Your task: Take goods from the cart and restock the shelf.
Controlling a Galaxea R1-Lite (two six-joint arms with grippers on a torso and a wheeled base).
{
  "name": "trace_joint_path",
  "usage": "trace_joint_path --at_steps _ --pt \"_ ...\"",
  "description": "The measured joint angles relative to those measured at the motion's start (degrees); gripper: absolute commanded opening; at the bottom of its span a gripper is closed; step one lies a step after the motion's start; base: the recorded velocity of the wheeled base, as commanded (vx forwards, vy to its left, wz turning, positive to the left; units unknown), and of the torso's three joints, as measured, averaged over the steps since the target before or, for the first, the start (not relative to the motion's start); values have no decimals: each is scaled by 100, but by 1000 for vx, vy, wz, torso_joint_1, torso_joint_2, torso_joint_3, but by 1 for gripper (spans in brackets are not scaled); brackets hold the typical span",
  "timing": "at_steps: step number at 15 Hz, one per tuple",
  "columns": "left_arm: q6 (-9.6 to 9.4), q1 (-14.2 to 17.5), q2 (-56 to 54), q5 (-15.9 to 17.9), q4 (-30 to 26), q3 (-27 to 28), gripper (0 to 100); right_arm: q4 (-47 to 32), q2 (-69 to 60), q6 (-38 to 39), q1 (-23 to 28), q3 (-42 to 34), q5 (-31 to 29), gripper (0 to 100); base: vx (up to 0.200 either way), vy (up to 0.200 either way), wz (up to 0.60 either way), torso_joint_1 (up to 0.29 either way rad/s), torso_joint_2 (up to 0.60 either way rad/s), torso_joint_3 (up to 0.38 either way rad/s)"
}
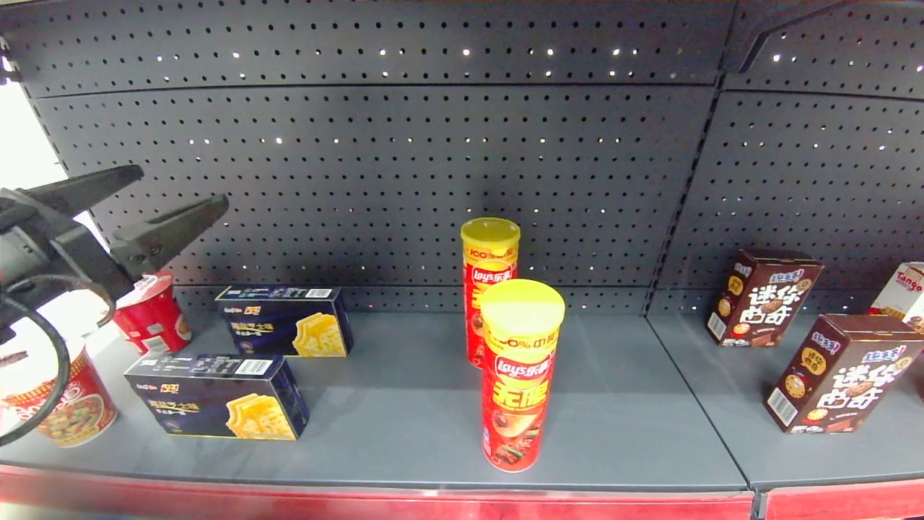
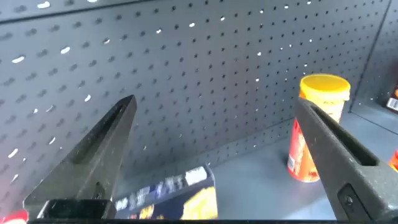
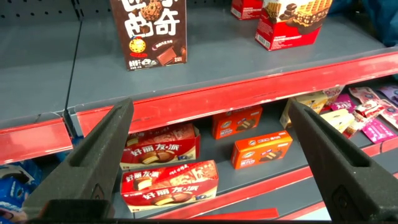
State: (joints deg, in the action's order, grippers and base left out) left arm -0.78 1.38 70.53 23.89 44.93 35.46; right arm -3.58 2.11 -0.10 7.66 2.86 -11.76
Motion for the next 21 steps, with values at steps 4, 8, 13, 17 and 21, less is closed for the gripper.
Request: trace_joint_path --at_steps 4,8,13,17,21 --pt "18 29 -995 -35 9 -772 100 -2 0 -33 0 5 55 100 0 0 0 0 0 0" --pt "71 55 -2150 -247 -561 -1391 100 -7 0 -41 -5 5 616 100 0 0 0 0 0 0" --pt "73 63 -4141 -488 -2833 -1655 100 369 -2 -247 0 -266 1130 100 0 0 0 0 0 0" --pt "91 66 -5671 -644 -4693 -1625 100 369 -7 -301 0 -282 1274 100 0 0 0 0 0 0" --pt "85 60 -6505 -1002 -4729 -2265 100 358 -5 -213 -2 -286 1252 100 0 0 0 0 0 0"
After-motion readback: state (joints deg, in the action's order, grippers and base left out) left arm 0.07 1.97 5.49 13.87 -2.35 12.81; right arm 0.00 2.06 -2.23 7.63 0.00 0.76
